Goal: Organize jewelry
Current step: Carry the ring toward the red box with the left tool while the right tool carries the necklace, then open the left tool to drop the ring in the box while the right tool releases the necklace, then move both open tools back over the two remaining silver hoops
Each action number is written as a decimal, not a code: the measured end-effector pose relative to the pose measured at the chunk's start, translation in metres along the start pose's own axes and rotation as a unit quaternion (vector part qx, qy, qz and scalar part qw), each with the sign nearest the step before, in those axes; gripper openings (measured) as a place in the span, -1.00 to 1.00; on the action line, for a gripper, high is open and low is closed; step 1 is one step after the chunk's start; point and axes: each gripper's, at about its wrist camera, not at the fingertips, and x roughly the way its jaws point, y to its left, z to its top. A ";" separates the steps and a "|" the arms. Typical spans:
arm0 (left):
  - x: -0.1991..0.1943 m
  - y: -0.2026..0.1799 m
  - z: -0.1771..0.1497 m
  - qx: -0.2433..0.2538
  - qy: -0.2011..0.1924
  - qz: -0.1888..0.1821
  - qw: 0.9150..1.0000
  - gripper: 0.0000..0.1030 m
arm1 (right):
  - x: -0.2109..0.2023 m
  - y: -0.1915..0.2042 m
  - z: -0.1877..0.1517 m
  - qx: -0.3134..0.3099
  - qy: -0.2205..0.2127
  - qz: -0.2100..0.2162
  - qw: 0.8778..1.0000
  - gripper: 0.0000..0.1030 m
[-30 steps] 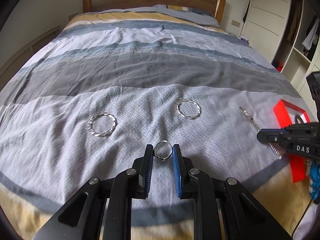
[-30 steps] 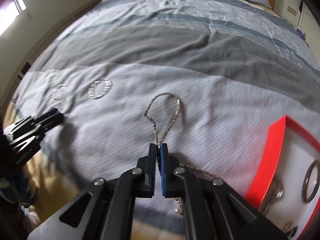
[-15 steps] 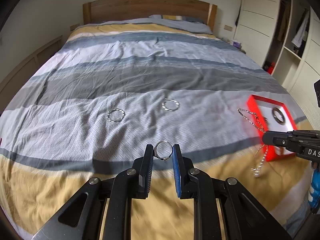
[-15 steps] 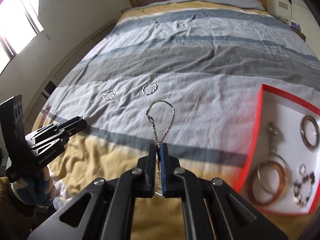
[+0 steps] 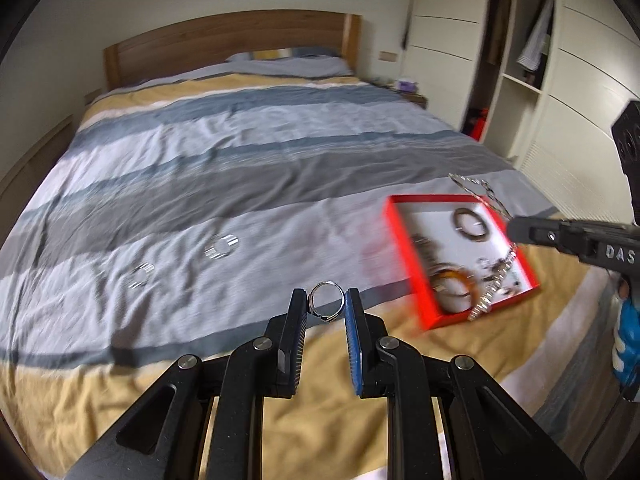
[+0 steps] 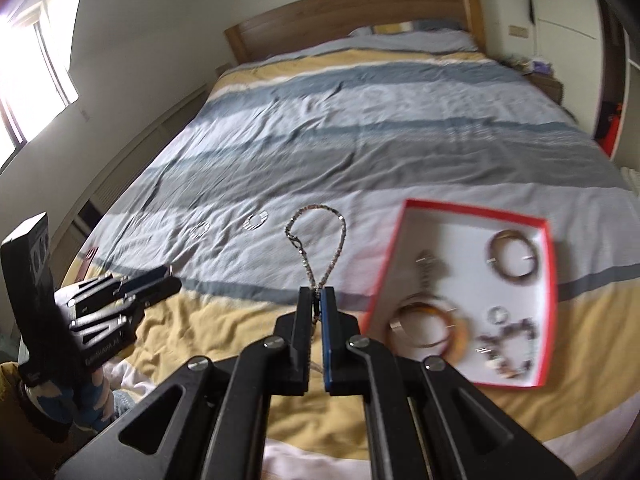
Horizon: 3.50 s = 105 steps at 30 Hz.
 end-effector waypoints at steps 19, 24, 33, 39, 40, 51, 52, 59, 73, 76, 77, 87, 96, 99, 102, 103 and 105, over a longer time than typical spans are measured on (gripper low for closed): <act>0.150 -0.124 0.047 0.061 0.048 -0.053 0.996 -0.63 | 0.045 -0.143 -0.003 0.075 0.025 -0.115 0.990 -0.93; 0.182 -0.128 0.038 0.065 0.067 -0.042 0.995 -0.63 | 0.069 -0.152 -0.017 0.075 0.048 -0.131 0.987 -0.92; 0.209 -0.133 0.019 0.079 0.089 -0.025 0.993 -0.63 | 0.093 -0.150 -0.031 0.053 0.077 -0.152 0.984 -0.90; 0.206 -0.133 0.022 0.076 0.092 -0.030 0.992 -0.62 | 0.088 -0.146 -0.033 0.049 0.079 -0.157 0.983 -0.77; 0.203 -0.133 0.025 0.074 0.091 -0.032 0.993 -0.61 | 0.085 -0.146 -0.032 0.050 0.075 -0.156 0.984 -0.69; 0.115 -0.120 0.047 0.072 0.045 -0.026 0.996 -0.06 | 0.008 -0.123 -0.023 0.056 0.018 -0.156 0.986 -0.38; 0.103 -0.114 0.047 0.069 0.040 -0.021 0.997 -0.04 | -0.003 -0.120 -0.024 0.057 0.011 -0.156 0.986 -0.38; -0.005 -0.056 0.050 0.042 -0.009 0.051 0.998 0.04 | -0.082 -0.098 -0.028 0.061 -0.043 -0.150 0.986 -0.38; -0.219 0.031 -0.002 -0.024 -0.109 0.166 0.980 0.37 | -0.206 0.010 -0.052 -0.005 -0.135 -0.116 0.984 -0.37; -0.240 0.037 -0.016 -0.032 -0.118 0.177 0.977 0.41 | -0.218 0.031 -0.060 -0.020 -0.143 -0.105 0.984 -0.35; -0.243 0.038 -0.019 -0.033 -0.119 0.181 0.976 0.41 | -0.220 0.038 -0.061 -0.025 -0.144 -0.102 0.984 -0.34; -0.212 0.083 -0.049 -0.072 -0.103 0.196 0.973 0.29 | -0.158 0.080 -0.054 -0.056 -0.105 -0.063 0.991 -0.33; -0.080 0.161 -0.057 -0.117 -0.032 0.171 0.978 0.03 | 0.013 0.102 -0.019 -0.067 -0.025 -0.009 0.997 -0.33; -0.017 0.192 -0.046 -0.126 -0.008 0.153 0.980 0.03 | 0.092 0.113 0.005 -0.070 0.002 0.014 0.997 -0.33; 0.029 0.219 -0.037 -0.140 0.013 0.145 0.979 0.00 | 0.157 0.121 0.026 -0.068 0.024 0.027 0.997 -0.33; 0.045 0.230 -0.034 -0.148 0.022 0.142 0.979 -0.03 | 0.182 0.122 0.033 -0.061 0.035 0.033 0.997 -0.33; 0.068 0.248 -0.029 -0.161 0.041 0.130 0.977 -0.11 | 0.214 0.123 0.043 -0.050 0.054 0.039 0.996 -0.33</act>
